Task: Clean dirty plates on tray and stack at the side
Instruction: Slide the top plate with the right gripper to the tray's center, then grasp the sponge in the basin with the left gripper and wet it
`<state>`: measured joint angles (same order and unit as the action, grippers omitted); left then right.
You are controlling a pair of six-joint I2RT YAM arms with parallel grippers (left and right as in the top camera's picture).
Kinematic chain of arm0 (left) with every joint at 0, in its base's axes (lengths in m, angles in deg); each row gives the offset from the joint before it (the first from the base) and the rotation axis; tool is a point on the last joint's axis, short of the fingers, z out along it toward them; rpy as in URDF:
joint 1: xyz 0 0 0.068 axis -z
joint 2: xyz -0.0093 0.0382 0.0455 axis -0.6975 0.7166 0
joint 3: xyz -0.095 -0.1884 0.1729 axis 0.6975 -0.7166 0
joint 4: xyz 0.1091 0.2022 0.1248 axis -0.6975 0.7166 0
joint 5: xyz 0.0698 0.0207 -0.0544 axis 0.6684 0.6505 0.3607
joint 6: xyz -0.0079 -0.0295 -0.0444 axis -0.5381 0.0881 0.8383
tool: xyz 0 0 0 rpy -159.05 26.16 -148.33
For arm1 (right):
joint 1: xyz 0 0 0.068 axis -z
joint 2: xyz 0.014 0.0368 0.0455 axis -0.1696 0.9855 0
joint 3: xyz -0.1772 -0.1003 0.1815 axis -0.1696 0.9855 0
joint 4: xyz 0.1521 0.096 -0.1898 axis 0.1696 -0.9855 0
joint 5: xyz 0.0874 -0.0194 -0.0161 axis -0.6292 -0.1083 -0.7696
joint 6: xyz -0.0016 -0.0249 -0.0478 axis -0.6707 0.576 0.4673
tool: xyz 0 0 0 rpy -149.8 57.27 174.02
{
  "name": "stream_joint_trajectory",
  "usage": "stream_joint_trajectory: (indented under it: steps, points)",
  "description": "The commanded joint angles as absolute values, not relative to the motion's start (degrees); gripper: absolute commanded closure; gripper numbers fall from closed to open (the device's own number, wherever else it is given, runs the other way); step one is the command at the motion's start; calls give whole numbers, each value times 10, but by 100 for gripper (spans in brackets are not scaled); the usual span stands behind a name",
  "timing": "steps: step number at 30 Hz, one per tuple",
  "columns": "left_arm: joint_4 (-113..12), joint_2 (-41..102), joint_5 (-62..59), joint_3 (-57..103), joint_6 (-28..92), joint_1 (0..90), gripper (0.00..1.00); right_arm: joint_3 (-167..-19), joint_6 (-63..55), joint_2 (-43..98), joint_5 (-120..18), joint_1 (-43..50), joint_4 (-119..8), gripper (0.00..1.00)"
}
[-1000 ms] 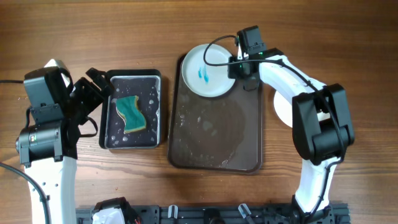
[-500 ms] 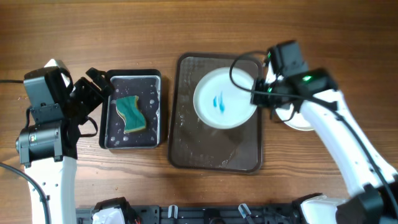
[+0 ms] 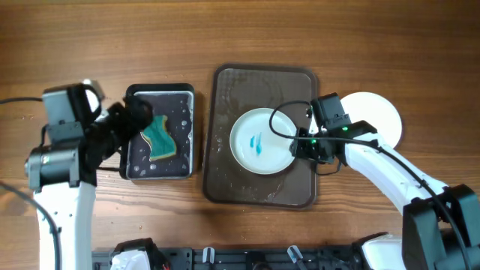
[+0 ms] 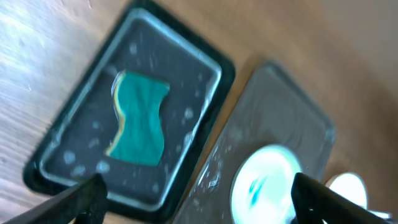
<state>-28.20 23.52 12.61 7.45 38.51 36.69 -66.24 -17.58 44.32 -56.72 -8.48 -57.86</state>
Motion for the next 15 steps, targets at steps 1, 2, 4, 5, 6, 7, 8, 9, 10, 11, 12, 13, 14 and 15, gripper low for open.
stream_joint_trajectory:
  steps: [1,2,4,5,6,7,8,9,10,11,12,13,14,15]
  points:
    - [-244,298,159,77,362,405,20,-740,-114,382,-532,-79,-637,59]
    - [-235,316,178,77,371,413,22,-753,-105,369,-532,-79,-646,59]
    - [-226,364,217,77,390,432,28,-774,-98,337,-533,-79,-658,59]
    - [-227,386,225,77,392,439,34,-777,-99,324,-532,-80,-657,58]
    - [-227,409,230,77,399,446,40,-777,-99,312,-532,-79,-656,58]
    - [-227,444,229,77,403,454,45,-777,-99,301,-532,-79,-657,59]
    - [-227,467,231,77,404,459,46,-777,-99,296,-532,-79,-659,57]
    - [-228,490,236,77,404,461,47,-777,-99,294,-532,-79,-662,57]
    - [-236,519,247,77,404,463,50,-777,-99,294,-532,-80,-666,57]
    - [-249,549,258,77,404,463,52,-777,-98,296,-532,-79,-670,57]
    - [-258,568,259,77,401,462,54,-777,-98,296,-532,-80,-673,57]
    - [-270,588,259,77,401,463,59,-777,-98,296,-532,-80,-674,56]
    - [-280,604,259,77,398,463,61,-777,-98,296,-532,-80,-674,56]
    - [-291,620,260,77,398,462,64,-777,-98,296,-532,-80,-674,56]
